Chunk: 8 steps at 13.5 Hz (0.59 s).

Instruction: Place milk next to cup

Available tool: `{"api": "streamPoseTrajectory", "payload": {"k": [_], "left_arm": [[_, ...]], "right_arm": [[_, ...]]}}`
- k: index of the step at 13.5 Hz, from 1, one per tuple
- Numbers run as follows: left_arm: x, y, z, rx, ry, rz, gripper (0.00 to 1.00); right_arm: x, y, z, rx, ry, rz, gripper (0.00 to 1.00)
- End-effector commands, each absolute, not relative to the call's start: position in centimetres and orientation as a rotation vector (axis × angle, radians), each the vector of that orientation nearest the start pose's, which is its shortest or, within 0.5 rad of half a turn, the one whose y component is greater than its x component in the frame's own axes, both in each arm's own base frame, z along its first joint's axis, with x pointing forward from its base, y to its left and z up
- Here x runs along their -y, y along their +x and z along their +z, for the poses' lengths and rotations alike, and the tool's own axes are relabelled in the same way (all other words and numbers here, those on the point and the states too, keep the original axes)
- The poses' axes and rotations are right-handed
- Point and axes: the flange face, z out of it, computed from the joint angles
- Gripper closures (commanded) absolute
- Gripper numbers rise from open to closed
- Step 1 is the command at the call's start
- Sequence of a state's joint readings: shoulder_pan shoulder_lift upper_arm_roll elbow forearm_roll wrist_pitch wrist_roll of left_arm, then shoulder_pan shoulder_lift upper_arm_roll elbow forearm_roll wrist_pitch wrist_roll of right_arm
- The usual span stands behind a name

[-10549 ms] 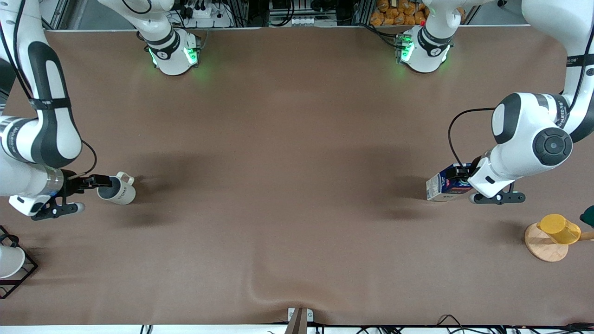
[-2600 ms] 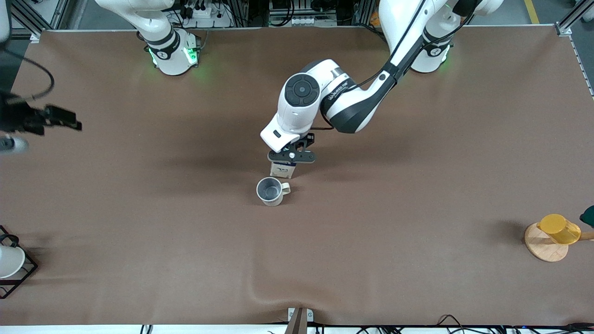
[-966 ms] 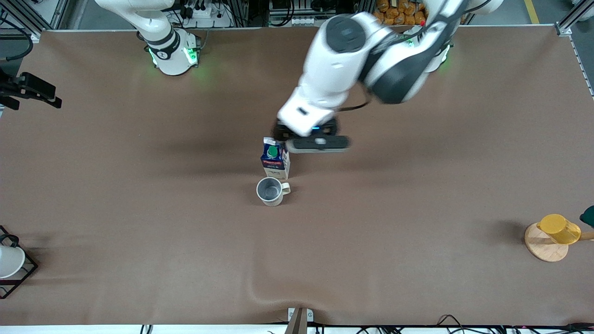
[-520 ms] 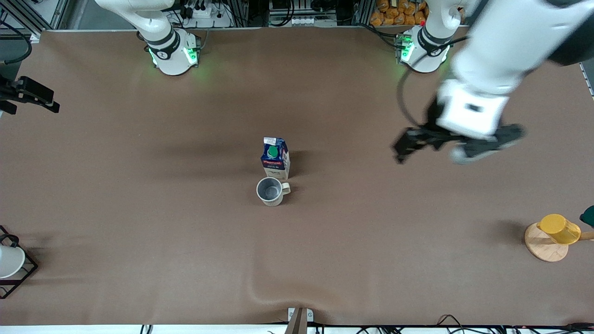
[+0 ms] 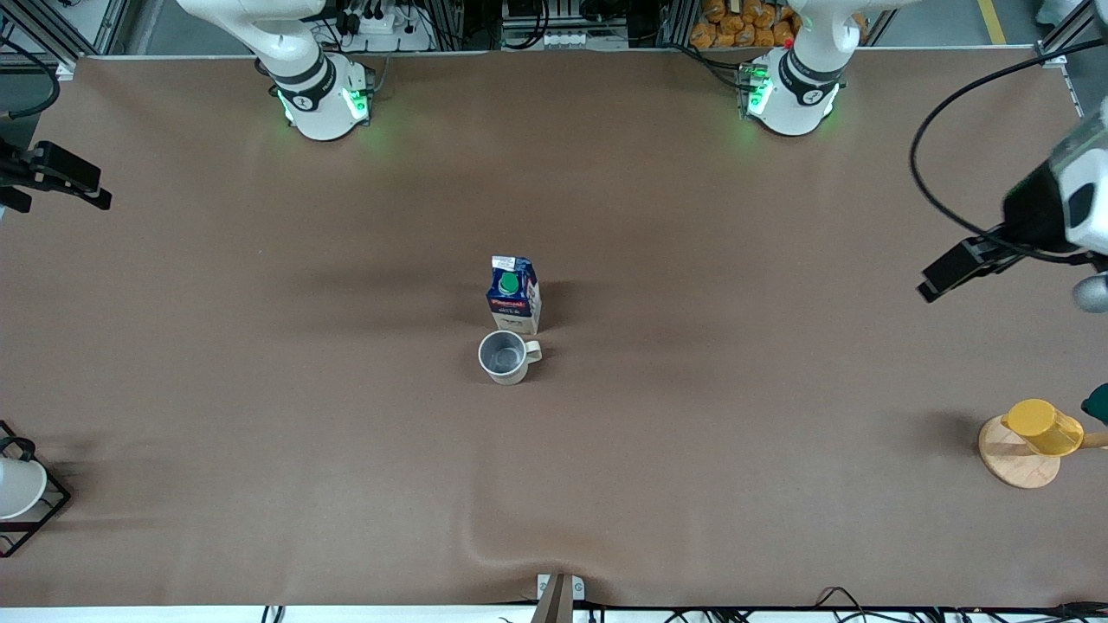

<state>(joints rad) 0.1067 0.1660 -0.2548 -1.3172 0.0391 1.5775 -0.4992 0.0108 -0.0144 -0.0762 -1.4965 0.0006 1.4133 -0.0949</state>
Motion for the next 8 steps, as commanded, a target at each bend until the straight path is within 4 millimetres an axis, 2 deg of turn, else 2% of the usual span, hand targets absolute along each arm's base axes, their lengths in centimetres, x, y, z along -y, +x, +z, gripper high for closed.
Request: {"api": "streamPoseTrajectory", "payload": {"k": [1, 2, 4, 7, 8], "left_arm": [[6.3, 57.5, 64.4, 0.424, -3.092, -0.105, 0.00], [5.4, 57.3, 64.3, 0.413, -3.088, -0.098, 0.00], [5.9, 56.9, 64.1, 0.346, -3.091, -0.086, 0.00], [4.6, 56.9, 64.1, 0.196, -3.104, -0.061, 0.00], [4.5, 56.7, 64.4, 0.193, -3.108, -0.067, 0.00]], "right_arm": [[3.5, 52.9, 65.9, 0.042, -3.139, 0.104, 0.00], [3.6, 52.9, 65.8, 0.040, -3.139, 0.111, 0.00], [3.6, 52.7, 65.8, 0.038, -3.134, 0.125, 0.00], [3.4, 52.8, 65.9, 0.045, -3.135, 0.120, 0.00], [3.4, 52.7, 65.9, 0.045, -3.134, 0.123, 0.00]]}}
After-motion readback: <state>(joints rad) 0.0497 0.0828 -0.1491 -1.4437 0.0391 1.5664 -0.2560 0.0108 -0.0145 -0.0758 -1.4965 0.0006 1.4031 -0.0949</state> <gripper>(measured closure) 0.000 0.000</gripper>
